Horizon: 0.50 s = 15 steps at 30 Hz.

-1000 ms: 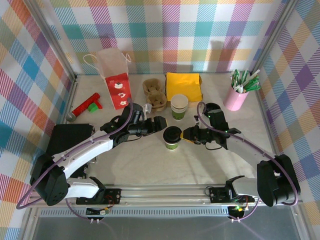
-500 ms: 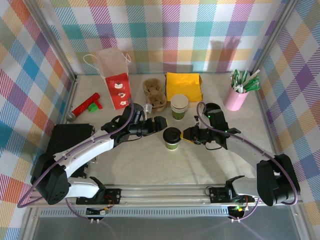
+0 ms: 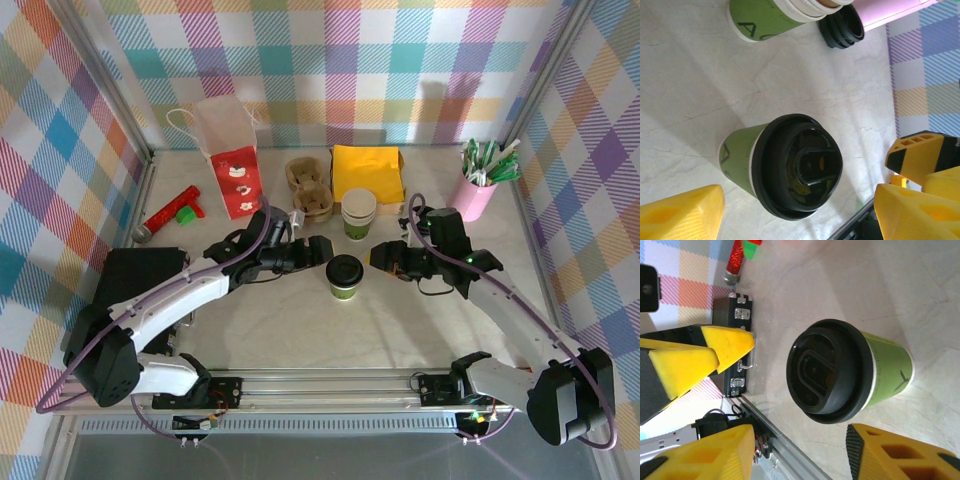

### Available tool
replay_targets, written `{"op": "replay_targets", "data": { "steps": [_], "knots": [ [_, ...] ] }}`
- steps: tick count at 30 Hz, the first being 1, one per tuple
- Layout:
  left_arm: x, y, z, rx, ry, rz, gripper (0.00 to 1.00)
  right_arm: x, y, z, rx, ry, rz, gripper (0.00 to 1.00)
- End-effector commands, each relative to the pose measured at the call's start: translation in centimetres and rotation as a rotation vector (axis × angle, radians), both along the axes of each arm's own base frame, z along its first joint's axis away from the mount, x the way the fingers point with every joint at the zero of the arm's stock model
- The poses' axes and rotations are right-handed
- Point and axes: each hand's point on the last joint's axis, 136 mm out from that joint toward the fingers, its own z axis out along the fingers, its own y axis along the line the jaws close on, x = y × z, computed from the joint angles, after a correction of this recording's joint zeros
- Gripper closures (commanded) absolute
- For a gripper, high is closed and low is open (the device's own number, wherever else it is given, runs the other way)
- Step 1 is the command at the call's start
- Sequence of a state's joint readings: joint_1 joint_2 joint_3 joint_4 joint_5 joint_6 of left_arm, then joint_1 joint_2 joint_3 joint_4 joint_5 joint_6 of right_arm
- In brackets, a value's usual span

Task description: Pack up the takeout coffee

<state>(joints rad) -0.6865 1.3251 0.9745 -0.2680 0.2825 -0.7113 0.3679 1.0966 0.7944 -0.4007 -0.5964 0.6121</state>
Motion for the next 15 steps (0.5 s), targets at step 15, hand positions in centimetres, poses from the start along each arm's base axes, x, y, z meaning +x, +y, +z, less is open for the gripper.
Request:
{"op": "replay_targets", "data": {
  "steps": [15],
  "knots": [
    [0.7,-2.4,-3.3,0.107,0.04,-0.061,0.26,0.6,1.1,-3.5,-0.112,0.231,-0.05,0.36]
  ]
}}
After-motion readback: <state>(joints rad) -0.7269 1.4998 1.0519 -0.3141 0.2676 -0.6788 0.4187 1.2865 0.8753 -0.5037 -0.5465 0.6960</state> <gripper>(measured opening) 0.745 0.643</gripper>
